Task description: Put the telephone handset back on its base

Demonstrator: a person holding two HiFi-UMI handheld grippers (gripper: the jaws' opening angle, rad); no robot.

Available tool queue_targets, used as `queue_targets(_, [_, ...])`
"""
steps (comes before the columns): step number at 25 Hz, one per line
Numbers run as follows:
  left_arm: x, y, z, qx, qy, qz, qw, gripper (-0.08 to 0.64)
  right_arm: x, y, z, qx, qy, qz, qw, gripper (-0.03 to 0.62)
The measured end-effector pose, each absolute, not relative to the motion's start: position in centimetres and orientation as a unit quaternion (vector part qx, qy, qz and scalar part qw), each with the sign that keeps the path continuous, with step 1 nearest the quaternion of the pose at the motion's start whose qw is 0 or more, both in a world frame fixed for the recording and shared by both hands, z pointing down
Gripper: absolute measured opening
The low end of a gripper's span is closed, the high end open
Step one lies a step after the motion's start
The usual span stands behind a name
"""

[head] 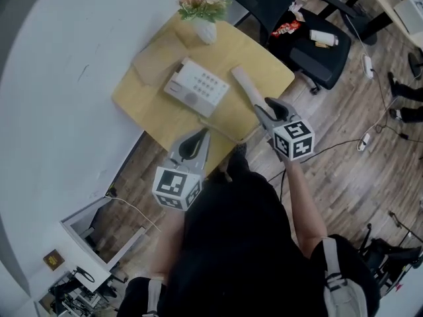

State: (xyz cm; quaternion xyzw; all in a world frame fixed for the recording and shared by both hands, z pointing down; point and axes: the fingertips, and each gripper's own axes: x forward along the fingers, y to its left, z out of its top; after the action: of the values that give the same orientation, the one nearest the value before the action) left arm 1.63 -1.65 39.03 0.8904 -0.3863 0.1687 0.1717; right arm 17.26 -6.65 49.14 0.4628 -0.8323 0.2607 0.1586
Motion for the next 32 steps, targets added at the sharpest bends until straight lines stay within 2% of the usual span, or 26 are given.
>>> queue_targets(18, [0.1,-0.7,40.9,0.878,-0.406,0.165,0.19,0.012,16.4,-8.7,55.7,0.471,-0.808,0.251,0.251,0.21])
queue_targets(32, [-2.2,-0.7,42.2,0.869,-0.418,0.176,0.2,0.012,16.7,-10.6,62.3,0.485,-0.765,0.267,0.329,0.212])
